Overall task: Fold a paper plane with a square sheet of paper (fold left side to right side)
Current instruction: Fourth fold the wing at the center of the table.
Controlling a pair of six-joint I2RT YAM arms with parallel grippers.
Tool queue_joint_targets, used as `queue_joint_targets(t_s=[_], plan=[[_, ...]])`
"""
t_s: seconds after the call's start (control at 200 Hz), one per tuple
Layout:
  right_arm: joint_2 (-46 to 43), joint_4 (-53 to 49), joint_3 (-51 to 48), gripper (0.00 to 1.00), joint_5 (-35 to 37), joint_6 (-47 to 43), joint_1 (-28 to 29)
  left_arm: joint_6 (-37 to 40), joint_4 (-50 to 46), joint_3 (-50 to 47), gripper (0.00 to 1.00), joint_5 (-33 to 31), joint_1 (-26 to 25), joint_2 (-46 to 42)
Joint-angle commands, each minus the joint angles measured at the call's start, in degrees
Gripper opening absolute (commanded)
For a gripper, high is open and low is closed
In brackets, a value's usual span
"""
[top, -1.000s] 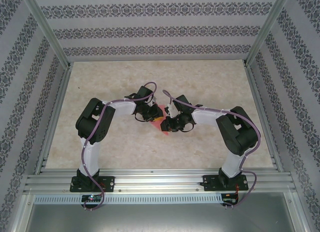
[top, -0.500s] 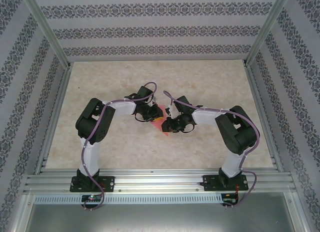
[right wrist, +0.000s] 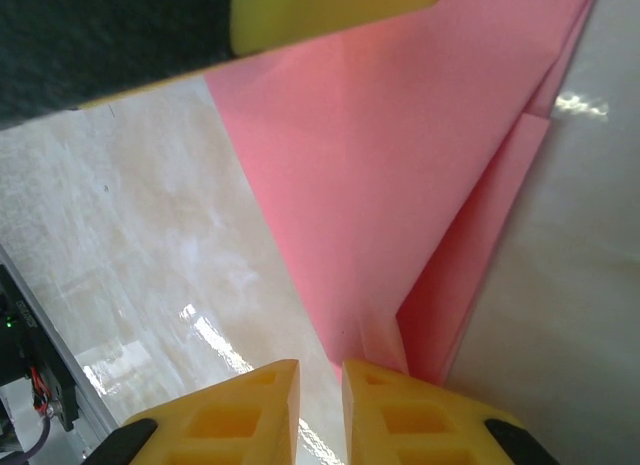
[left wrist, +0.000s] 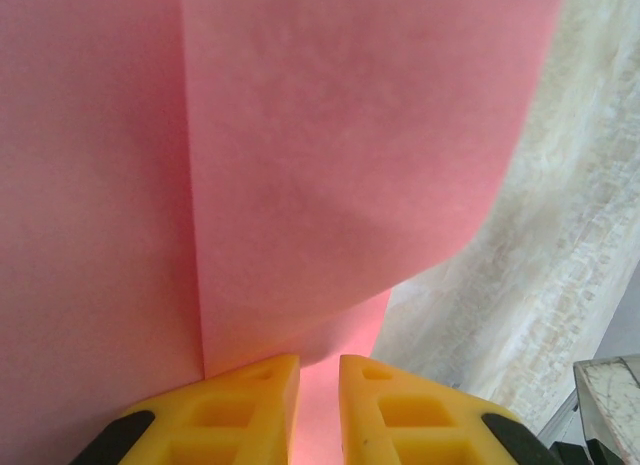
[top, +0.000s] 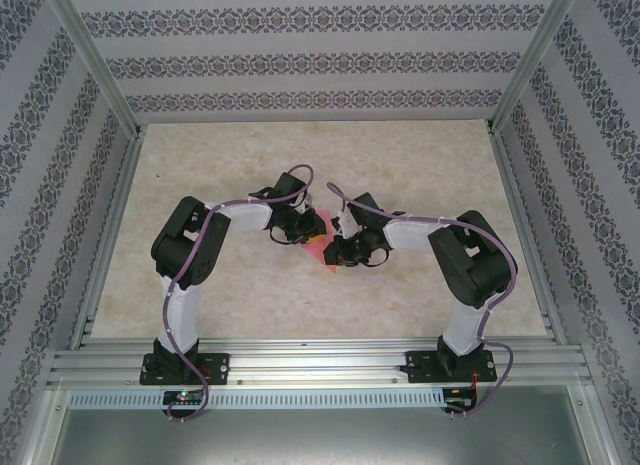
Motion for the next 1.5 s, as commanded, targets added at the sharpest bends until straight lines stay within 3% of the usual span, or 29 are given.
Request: queue_joint_targets(t_s=[0.0,0.734,1.059,1.494], plan=[[1.3,-0.2,-1.6,0.20,1.2,0.1,-0.7,1.5,-6.5,-2.0,0.21,-3.9,0.4,1.1],[-5.9,-3.6,-12.9,0.10,2.4,3.3,1.1,2.2,-7.4,-1.6,0.21,-4.3,0.4,2.0],[-17.6,-9.3,-3.9,0.13,4.3,3.4,-0.9,2.5,-7.8,-1.3,0.21,-4.2,0.4,2.0],[-1.6,2.5,4.0,0.12,5.0,5.5,0.7,2.7,-8.4,-0.7,0.21,-4.0,0.4,2.1]])
